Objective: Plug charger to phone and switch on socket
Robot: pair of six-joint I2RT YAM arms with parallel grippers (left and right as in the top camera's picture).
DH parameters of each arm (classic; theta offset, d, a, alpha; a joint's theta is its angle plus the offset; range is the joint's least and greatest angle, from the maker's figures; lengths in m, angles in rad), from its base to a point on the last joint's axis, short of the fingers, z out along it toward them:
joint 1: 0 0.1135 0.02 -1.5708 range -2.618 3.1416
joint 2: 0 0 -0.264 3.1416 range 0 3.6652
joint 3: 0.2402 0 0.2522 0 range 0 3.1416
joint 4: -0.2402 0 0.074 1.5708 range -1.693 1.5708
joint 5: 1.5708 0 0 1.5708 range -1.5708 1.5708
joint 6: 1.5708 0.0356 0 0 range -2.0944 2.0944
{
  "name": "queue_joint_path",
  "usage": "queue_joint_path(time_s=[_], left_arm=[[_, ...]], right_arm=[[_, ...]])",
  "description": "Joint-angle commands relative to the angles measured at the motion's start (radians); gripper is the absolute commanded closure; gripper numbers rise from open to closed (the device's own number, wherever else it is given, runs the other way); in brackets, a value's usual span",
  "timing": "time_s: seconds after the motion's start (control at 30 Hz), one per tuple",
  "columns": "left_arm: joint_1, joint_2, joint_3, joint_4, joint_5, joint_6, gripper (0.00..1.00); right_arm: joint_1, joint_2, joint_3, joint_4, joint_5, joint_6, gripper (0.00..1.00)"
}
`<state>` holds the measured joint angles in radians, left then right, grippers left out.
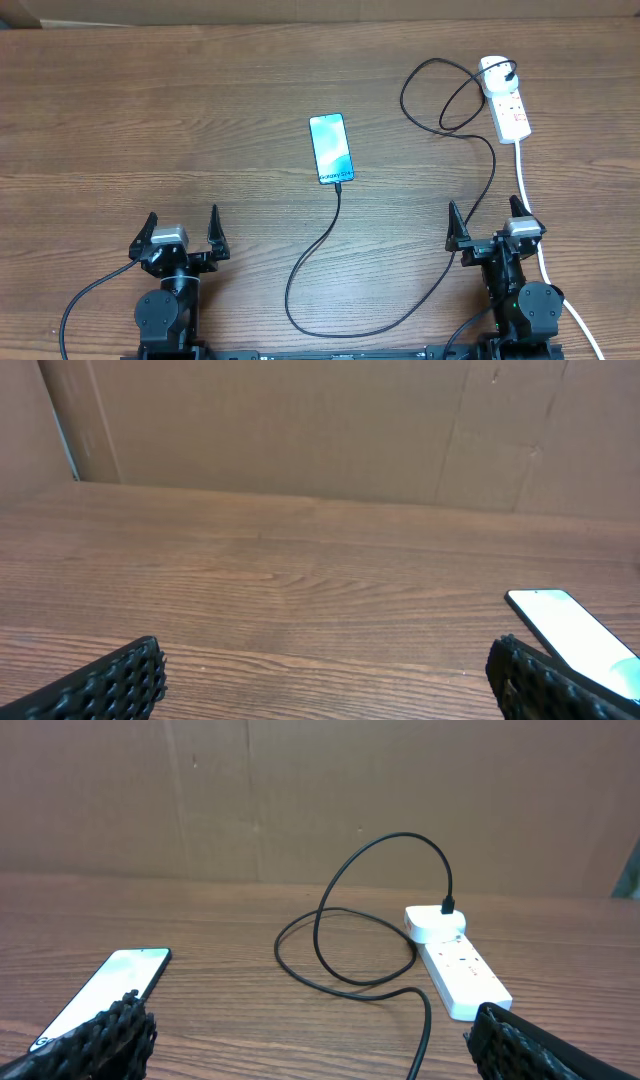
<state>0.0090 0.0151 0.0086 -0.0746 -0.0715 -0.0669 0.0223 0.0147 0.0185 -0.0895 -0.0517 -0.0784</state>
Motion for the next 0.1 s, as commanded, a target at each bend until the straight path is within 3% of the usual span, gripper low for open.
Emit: queue_joint_path(time_s=[0.0,0.07], left_arm=[[0.004,-0.011,-0.003,0.001,0.013,0.022,0.01],[0.004,-0.011,-0.003,0.001,0.013,0.022,0.0]], right_arm=[[0.006,-0.012,-0.01,0.007,0.006,-0.001,0.0],[0.006,-0.012,-0.01,0.007,0.006,-0.001,0.0]])
